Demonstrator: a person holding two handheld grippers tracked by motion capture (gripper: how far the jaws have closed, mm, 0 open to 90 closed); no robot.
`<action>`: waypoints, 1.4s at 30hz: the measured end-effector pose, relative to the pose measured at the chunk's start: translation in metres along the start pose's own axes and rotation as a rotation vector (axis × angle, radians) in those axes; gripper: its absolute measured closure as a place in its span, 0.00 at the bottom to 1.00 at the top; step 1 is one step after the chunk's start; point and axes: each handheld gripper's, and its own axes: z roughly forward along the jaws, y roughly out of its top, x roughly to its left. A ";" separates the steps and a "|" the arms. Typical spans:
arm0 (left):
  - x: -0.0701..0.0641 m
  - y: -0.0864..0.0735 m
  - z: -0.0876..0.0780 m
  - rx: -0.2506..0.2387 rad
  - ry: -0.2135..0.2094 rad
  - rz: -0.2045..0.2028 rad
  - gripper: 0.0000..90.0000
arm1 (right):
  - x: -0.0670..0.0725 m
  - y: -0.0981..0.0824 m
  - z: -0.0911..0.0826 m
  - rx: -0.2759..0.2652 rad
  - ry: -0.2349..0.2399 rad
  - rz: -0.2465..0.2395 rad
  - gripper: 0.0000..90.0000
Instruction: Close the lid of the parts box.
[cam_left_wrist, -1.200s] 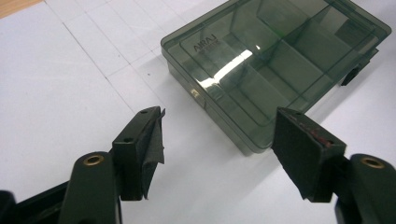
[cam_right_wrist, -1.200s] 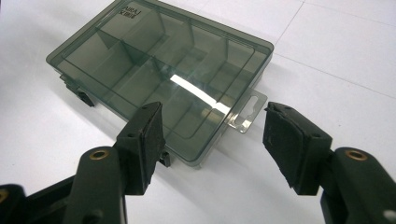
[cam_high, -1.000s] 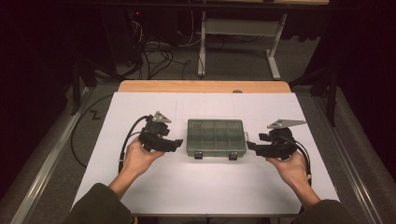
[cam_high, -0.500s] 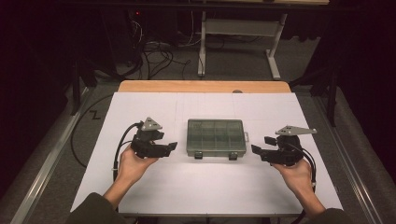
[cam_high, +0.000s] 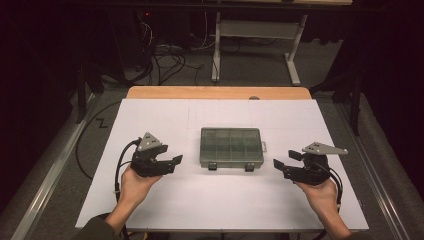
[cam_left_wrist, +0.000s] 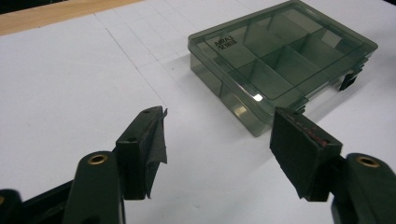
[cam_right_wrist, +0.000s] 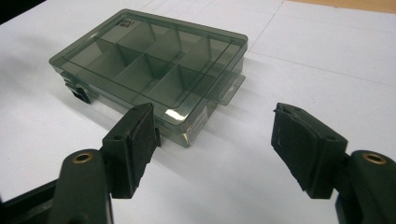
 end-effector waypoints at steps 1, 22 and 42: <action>0.000 -0.001 -0.001 -0.007 0.001 -0.004 0.40 | 0.000 -0.001 -0.001 -0.004 0.000 0.001 0.35; -0.002 -0.035 -0.012 -0.120 0.042 -0.016 0.39 | -0.005 -0.030 -0.013 -0.099 -0.013 0.020 0.32; -0.008 -0.055 -0.010 -0.162 0.063 0.018 0.37 | 0.001 -0.056 -0.016 -0.167 -0.037 -0.026 0.29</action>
